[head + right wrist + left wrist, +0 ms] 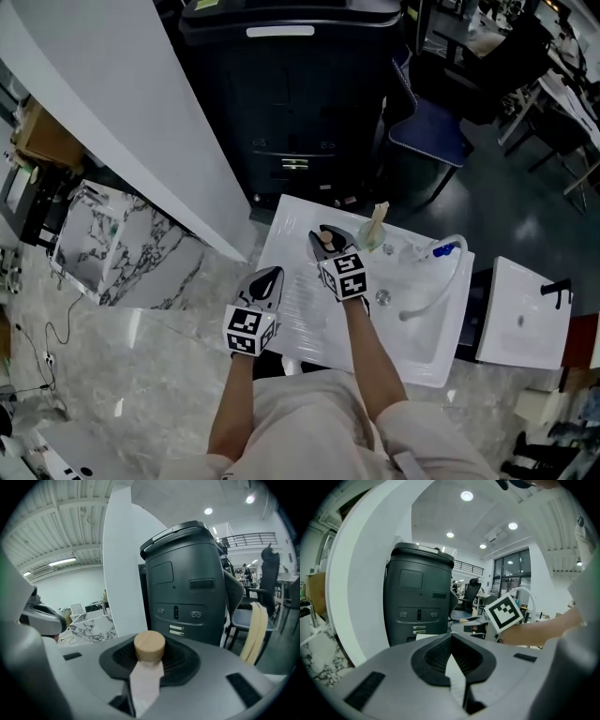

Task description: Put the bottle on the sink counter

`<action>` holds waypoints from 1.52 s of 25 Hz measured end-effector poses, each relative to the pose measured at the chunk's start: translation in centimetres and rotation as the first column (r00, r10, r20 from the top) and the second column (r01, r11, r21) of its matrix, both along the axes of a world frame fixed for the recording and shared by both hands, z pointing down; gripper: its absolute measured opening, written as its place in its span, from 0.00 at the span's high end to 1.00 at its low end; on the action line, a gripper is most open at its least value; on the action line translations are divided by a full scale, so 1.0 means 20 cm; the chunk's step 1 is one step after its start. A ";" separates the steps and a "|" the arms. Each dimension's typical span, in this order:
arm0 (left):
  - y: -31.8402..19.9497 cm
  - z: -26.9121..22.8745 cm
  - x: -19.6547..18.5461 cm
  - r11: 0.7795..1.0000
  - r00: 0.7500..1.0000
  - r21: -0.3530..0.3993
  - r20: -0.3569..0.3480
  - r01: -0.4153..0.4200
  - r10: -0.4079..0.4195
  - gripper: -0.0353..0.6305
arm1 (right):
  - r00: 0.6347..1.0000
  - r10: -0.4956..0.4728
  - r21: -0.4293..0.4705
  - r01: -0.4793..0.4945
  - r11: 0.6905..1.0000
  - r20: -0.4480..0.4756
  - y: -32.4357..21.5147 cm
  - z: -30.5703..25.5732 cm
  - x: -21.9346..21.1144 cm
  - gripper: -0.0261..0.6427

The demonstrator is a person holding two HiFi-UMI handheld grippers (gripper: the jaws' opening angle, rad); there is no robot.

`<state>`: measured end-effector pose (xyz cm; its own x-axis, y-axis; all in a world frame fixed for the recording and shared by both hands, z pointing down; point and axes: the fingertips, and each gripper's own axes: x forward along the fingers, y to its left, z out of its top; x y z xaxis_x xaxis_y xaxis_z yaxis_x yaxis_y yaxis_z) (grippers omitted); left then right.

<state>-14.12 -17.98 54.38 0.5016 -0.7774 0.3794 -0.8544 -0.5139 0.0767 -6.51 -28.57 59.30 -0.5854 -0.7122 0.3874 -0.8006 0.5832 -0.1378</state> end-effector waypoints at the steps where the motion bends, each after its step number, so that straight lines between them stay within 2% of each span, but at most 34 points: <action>1: -0.01 0.01 0.00 1.000 1.000 -0.002 0.000 -0.006 0.006 0.94 | 1.000 0.003 -0.001 -0.003 1.000 -0.005 -0.02 0.01 0.00 0.80; 11: -0.11 0.04 -0.05 0.999 0.999 -0.024 -0.027 -0.029 0.028 0.94 | 0.999 -0.012 -0.014 0.011 1.000 -0.043 -0.19 0.10 -0.06 0.80; 17: -0.16 0.08 -0.07 0.997 0.998 -0.048 -0.017 -0.059 0.058 0.94 | 0.999 -0.019 -0.040 0.017 0.999 -0.047 -0.29 0.16 -0.10 0.80; 21: -0.19 0.08 -0.11 0.997 0.999 -0.056 -0.022 -0.050 0.049 0.94 | 0.997 -0.046 -0.085 0.040 0.996 -0.065 -0.33 0.24 -0.13 0.80; 25: -0.21 0.09 -0.14 0.997 0.999 -0.062 -0.016 -0.045 0.044 0.94 | 0.996 -0.056 -0.092 0.049 0.995 -0.070 -0.37 0.29 -0.16 0.80; 33: -0.19 0.10 -0.16 0.996 0.999 -0.074 -0.028 -0.040 0.038 0.94 | 0.992 -0.098 -0.101 0.090 0.991 -0.074 -0.43 0.35 -0.22 0.80; 38: -0.18 0.12 -0.17 0.996 0.999 -0.087 -0.032 -0.029 0.026 0.94 | 0.980 -0.169 -0.097 0.159 0.982 -0.103 -0.43 0.38 -0.25 0.80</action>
